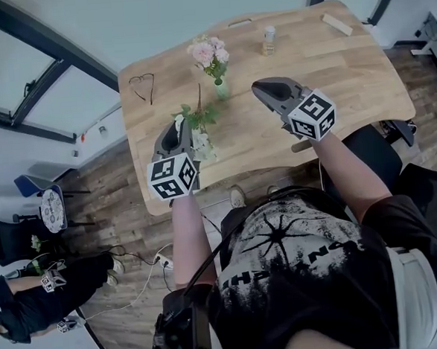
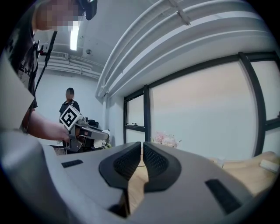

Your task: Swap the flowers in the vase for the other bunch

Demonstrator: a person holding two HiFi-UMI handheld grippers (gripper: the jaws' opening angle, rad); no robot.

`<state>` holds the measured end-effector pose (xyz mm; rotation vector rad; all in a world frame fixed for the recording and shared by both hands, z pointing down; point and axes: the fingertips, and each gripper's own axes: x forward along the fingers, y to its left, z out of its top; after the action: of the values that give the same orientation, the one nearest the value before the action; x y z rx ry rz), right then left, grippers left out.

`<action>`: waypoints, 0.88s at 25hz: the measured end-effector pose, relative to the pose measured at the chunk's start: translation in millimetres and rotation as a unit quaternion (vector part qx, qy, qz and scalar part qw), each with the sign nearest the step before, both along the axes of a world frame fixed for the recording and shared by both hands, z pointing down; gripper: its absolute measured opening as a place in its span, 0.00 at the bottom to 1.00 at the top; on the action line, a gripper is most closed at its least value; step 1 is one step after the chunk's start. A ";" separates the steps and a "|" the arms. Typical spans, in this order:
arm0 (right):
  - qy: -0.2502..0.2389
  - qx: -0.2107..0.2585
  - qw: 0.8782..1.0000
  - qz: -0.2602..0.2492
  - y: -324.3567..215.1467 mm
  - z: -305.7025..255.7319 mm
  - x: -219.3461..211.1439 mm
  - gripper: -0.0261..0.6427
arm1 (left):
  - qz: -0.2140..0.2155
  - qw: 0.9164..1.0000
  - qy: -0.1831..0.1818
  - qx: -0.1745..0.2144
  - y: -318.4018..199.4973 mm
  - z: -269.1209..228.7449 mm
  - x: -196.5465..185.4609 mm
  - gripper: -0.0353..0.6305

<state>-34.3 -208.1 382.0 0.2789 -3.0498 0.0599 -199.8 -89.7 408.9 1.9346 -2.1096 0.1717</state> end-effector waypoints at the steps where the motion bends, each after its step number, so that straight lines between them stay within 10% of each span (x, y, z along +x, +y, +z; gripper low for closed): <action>1: 0.000 0.001 1.000 -0.001 0.4 -0.2 0.6 0.08 | -0.001 1.000 0.000 0.000 0.7 -0.2 0.3 0.17; 22: 0.003 0.006 1.000 -0.013 3.1 4.6 -8.2 0.07 | -0.012 1.000 -0.004 -0.002 1.0 -0.5 -3.8 0.17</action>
<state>-42.5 -205.0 386.5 0.2383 -3.0489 0.0400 -203.6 -88.7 408.3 1.9089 -2.1346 0.1782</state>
